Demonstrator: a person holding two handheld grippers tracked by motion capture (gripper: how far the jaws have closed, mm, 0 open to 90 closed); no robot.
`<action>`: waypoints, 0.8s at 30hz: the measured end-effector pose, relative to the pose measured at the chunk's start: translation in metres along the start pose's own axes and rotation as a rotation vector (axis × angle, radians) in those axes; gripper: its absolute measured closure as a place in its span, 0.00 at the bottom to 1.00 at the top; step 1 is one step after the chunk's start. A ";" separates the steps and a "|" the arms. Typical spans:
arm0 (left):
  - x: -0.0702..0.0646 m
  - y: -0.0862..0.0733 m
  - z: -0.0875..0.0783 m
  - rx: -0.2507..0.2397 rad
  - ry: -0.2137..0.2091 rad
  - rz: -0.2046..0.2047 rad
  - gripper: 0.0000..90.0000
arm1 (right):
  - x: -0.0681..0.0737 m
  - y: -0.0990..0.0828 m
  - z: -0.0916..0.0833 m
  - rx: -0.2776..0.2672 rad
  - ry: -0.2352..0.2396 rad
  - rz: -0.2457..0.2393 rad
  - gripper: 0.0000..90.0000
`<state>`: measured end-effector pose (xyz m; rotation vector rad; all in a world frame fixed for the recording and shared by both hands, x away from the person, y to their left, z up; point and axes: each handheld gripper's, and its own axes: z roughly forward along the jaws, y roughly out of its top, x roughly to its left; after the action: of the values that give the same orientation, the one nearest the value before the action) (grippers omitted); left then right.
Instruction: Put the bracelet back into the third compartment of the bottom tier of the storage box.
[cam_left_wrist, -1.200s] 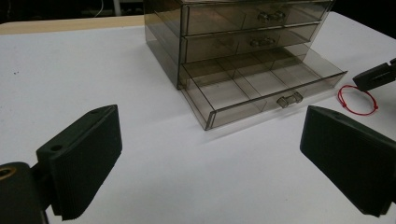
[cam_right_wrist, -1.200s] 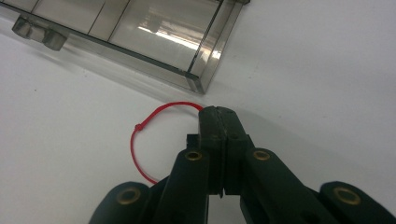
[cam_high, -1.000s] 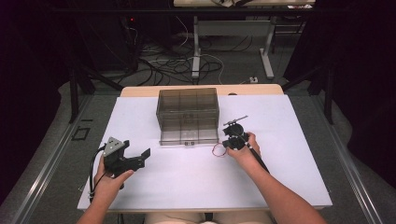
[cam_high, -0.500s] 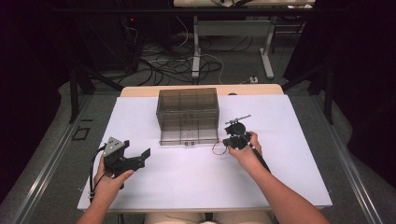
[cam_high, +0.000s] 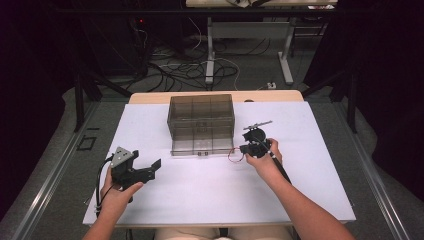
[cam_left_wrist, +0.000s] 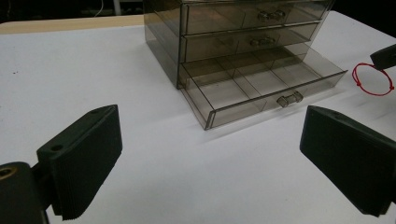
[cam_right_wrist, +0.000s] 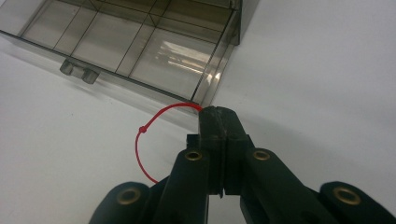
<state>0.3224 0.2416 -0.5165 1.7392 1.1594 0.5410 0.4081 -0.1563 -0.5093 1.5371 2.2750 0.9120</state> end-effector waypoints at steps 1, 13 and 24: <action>0.000 0.000 0.000 0.000 0.000 0.000 0.06 | 0.000 0.000 0.000 -0.005 -0.001 0.002 1.00; 0.000 0.000 0.000 0.000 0.000 0.000 0.06 | 0.002 0.006 -0.006 -0.029 0.008 0.000 1.00; 0.000 0.000 0.000 0.000 -0.001 0.000 0.06 | 0.006 0.015 -0.011 -0.052 0.010 -0.003 1.00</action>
<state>0.3223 0.2416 -0.5164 1.7389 1.1588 0.5403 0.4112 -0.1508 -0.4908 1.5101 2.2416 0.9714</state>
